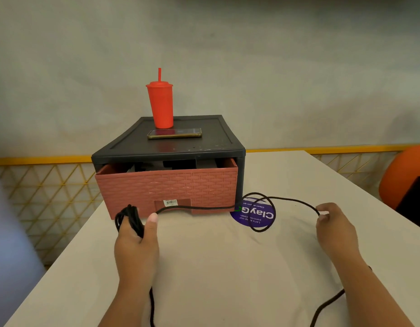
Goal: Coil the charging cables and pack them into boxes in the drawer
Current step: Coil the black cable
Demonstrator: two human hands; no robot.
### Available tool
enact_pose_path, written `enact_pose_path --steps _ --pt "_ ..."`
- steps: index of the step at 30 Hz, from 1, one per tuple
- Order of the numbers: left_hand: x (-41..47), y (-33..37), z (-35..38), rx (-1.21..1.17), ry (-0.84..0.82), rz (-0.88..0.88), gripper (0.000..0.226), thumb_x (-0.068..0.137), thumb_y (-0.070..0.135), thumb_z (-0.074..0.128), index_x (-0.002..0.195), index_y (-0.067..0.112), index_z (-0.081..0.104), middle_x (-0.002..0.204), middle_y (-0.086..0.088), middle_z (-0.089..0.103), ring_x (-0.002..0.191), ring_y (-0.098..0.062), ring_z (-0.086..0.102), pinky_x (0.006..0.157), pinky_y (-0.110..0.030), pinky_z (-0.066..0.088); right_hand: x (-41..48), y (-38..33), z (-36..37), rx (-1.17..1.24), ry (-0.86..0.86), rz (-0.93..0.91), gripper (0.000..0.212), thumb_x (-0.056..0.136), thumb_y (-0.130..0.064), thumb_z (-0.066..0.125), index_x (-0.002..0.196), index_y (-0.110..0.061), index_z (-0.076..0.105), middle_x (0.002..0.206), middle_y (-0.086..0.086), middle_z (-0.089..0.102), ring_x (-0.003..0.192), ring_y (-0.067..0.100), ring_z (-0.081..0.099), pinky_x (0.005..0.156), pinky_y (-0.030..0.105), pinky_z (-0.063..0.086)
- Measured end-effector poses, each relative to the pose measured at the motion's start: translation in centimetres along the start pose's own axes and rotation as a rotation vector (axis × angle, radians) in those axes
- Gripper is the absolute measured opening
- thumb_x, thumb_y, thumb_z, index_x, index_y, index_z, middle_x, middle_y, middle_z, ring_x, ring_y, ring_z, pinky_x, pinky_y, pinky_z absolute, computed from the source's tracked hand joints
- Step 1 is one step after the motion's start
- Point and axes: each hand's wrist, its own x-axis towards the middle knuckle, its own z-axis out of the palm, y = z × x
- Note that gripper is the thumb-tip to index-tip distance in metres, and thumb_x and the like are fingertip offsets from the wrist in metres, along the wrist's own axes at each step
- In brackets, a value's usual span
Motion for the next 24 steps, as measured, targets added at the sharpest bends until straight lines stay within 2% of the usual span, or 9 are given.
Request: enact_pose_path --steps 2,4,7,10,12,15,18,21,24 --pt "0.3 -0.1 -0.4 0.001 0.057 -0.011 0.018 0.092 0.031 0.053 0.106 0.02 0.054 0.077 0.008 0.056 0.074 -0.016 0.054 0.079 -0.032 0.038 0.1 0.2 -0.2 0.004 0.04 0.001 0.025 0.094 -0.005 0.034 0.109 -0.012 0.053 0.07 0.012 0.055 0.064 0.028 0.048 0.057 0.032 0.035" --pt "0.8 -0.5 -0.7 -0.013 0.119 -0.032 0.018 0.092 0.032 0.052 0.098 0.014 0.053 0.068 0.003 0.051 0.064 -0.015 0.049 0.072 -0.032 0.037 0.4 0.7 -0.3 -0.013 0.062 -0.006 0.024 0.093 -0.004 0.037 0.107 -0.012 0.055 0.08 0.013 0.058 0.07 0.031 0.05 0.06 0.032 0.038" --pt "1.3 -0.8 -1.3 -0.008 0.188 -0.063 0.024 0.093 0.031 0.052 0.103 0.008 0.053 0.072 0.002 0.049 0.071 -0.022 0.047 0.075 -0.031 0.034 1.5 1.2 -0.8 -0.118 0.062 -0.097 0.022 0.092 -0.002 0.039 0.106 -0.011 0.054 0.082 0.011 0.058 0.075 0.031 0.05 0.062 0.032 0.039" --pt "1.9 -1.1 -1.6 0.013 0.214 -0.082 0.026 0.094 0.029 0.051 0.106 0.007 0.051 0.071 0.005 0.045 0.082 -0.021 0.044 0.077 -0.032 0.031 3.5 1.1 -1.7 -0.42 -0.108 -0.417 0.016 0.097 -0.018 0.04 0.105 -0.015 0.054 0.091 0.005 0.063 0.079 0.027 0.052 0.064 0.032 0.038" --pt "1.9 -1.4 -1.5 0.016 0.201 -0.086 0.033 0.094 0.03 0.051 0.111 0.002 0.051 0.077 -0.001 0.048 0.083 -0.021 0.044 0.078 -0.033 0.033 5.2 0.9 -2.6 -0.739 -0.265 -0.61 0.02 0.098 -0.028 0.037 0.108 -0.023 0.053 0.097 -0.008 0.06 0.09 0.02 0.054 0.069 0.029 0.04" --pt "1.8 -1.6 -1.4 0.022 0.19 -0.078 0.034 0.093 0.031 0.052 0.109 0.001 0.052 0.086 -0.008 0.052 0.082 -0.025 0.048 0.077 -0.034 0.035 7.5 0.6 -3.5 -1.136 -0.229 -1.069 0.03 0.087 -0.011 0.045 0.107 -0.031 0.058 0.096 -0.011 0.053 0.093 0.018 0.05 0.066 0.026 0.036" --pt "1.8 -1.6 -1.2 0.054 0.169 -0.07 0.038 0.091 0.035 0.053 0.102 -0.001 0.052 0.075 -0.008 0.053 0.078 -0.032 0.052 0.071 -0.036 0.038 8.1 -1.2 -3.5 -1.41 -0.404 -1.031 0.043 0.092 -0.006 0.033 0.124 -0.029 0.051 0.127 0.0 0.041 0.111 0.022 0.043 0.079 0.03 0.033" --pt "1.6 -1.4 -1.1 0.067 0.153 -0.056 0.034 0.091 0.034 0.053 0.095 0.0 0.052 0.068 -0.003 0.049 0.07 -0.029 0.049 0.068 -0.034 0.034 8.0 -3.5 -1.8 -1.389 -0.408 -1.05 0.038 0.093 -0.006 0.032 0.122 -0.019 0.054 0.129 0.005 0.039 0.107 0.023 0.049 0.089 0.032 0.043" --pt "1.7 -1.4 -1.1 0.067 0.157 -0.051 0.032 0.091 0.034 0.053 0.093 0.002 0.052 0.069 -0.004 0.049 0.072 -0.03 0.049 0.068 -0.035 0.034 7.2 -5.4 1.0 -1.235 -0.4 -1.095 0.033 0.095 -0.007 0.033 0.119 -0.014 0.054 0.125 0.006 0.043 0.108 0.024 0.052 0.087 0.033 0.044"
